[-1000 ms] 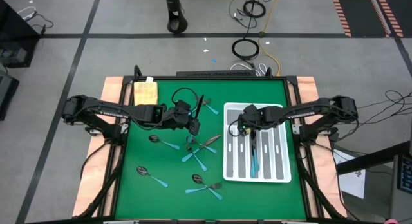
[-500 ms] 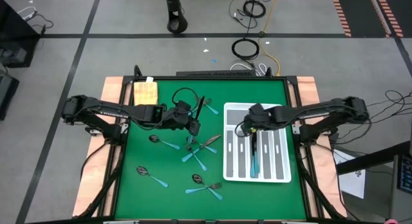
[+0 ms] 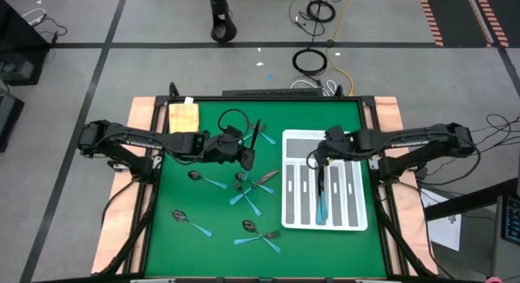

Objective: Sort silverware
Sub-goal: Put the left blue knife into the tray

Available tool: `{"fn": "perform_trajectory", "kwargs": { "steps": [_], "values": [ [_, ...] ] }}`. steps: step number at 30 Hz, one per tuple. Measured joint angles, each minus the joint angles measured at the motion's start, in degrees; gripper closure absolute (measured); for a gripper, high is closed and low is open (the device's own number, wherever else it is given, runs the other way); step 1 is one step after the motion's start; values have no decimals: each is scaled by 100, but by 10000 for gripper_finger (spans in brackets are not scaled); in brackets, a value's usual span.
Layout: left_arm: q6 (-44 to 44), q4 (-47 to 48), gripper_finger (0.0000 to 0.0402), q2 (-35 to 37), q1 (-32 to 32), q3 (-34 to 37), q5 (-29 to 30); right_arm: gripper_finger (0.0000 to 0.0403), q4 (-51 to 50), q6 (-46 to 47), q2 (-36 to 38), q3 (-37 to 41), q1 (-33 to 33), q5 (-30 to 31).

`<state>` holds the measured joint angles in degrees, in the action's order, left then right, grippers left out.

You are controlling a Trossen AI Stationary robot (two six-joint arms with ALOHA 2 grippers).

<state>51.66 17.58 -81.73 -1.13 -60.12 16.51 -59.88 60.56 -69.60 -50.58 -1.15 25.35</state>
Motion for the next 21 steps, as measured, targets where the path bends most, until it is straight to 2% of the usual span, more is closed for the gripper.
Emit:
{"fn": "perform_trajectory", "kwargs": {
  "steps": [13,21],
  "values": [
    [-105,6,373,0,-2,0,2,403,671,-253,-1181,89,-2,-27],
    [-151,6,373,0,-2,0,2,403,795,-401,-1533,89,58,-487]
  ]
}}
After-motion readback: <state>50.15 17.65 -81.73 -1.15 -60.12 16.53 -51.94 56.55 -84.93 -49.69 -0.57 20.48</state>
